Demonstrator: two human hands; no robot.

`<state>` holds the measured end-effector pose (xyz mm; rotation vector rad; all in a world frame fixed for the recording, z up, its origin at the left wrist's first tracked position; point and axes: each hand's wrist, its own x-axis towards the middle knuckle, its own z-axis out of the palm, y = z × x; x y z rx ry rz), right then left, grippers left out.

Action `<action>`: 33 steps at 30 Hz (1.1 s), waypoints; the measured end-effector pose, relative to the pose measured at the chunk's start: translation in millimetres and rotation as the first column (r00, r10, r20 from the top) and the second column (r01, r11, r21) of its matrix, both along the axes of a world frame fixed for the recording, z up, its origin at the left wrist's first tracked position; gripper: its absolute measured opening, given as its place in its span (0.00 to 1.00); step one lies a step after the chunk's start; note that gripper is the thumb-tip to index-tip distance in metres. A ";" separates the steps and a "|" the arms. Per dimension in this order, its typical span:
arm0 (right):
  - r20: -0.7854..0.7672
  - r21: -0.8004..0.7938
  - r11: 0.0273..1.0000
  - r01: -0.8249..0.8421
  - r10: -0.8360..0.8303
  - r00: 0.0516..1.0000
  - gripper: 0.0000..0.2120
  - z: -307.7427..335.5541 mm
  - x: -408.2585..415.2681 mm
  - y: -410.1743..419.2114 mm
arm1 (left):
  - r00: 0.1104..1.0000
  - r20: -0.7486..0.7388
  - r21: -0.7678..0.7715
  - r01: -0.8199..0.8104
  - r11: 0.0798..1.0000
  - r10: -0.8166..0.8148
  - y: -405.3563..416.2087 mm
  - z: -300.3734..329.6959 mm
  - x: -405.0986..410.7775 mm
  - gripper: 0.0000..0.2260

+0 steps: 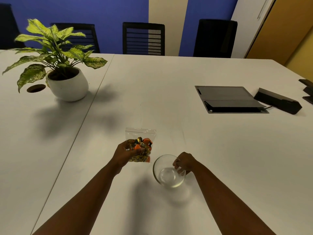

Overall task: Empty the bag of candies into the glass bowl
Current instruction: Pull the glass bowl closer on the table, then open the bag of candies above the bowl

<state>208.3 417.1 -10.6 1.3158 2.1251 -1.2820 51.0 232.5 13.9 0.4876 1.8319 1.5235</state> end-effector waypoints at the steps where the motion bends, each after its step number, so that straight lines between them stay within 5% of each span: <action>1: 0.009 0.001 1.000 -0.005 0.005 1.000 0.09 0.9 0.1 -0.7 | 1.000 0.003 -0.001 0.002 1.000 -0.002 0.1 1.0 0.1 0.13; 4: 0.090 0.011 0.996 -0.092 0.090 0.992 0.05 8.7 -2.7 0.3 | 1.000 0.010 0.013 0.013 1.000 -0.013 -0.3 2.9 -0.8 0.13; 6: 0.121 0.133 0.983 -0.130 0.114 0.986 0.13 16.7 -7.3 3.6 | 1.000 0.006 0.013 0.025 1.000 -0.025 -0.2 3.8 -1.0 0.13; 8: -0.101 0.245 0.969 0.010 0.016 0.995 0.18 33.4 -16.0 2.9 | 0.998 -0.020 0.028 0.053 0.998 -0.052 -1.1 10.8 -0.8 0.13; 10: -0.380 0.048 0.987 0.153 -0.124 0.917 0.20 54.3 -27.6 2.7 | 0.994 -0.043 0.012 0.098 0.995 -0.098 2.5 13.4 -1.2 0.14; 12: -0.502 -0.143 0.988 0.053 -0.118 0.857 0.21 78.8 -35.5 -2.6 | 0.983 -0.069 -0.016 0.172 0.985 -0.172 4.2 16.7 2.0 0.14; 16: -0.468 -0.009 0.978 -0.206 0.178 0.866 0.16 111.9 -42.9 -10.8 | 0.944 -0.107 -0.087 0.304 0.949 -0.313 9.3 23.7 5.7 0.14; 20: -0.423 0.096 0.963 -0.253 0.270 0.865 0.12 120.0 -42.7 -13.4 | 0.923 -0.108 -0.110 0.358 0.927 -0.369 11.8 30.4 5.1 0.13; 29: -0.479 0.003 0.999 -0.038 0.035 0.877 0.11 121.0 -45.2 -22.4 | 0.940 -0.128 -0.068 0.310 0.948 -0.317 16.2 32.7 3.5 0.14; 33: -0.486 -0.063 0.991 0.118 -0.134 0.864 0.08 115.4 -47.4 -23.2 | 0.965 -0.107 -0.056 0.237 0.970 -0.241 19.7 31.2 3.3 0.21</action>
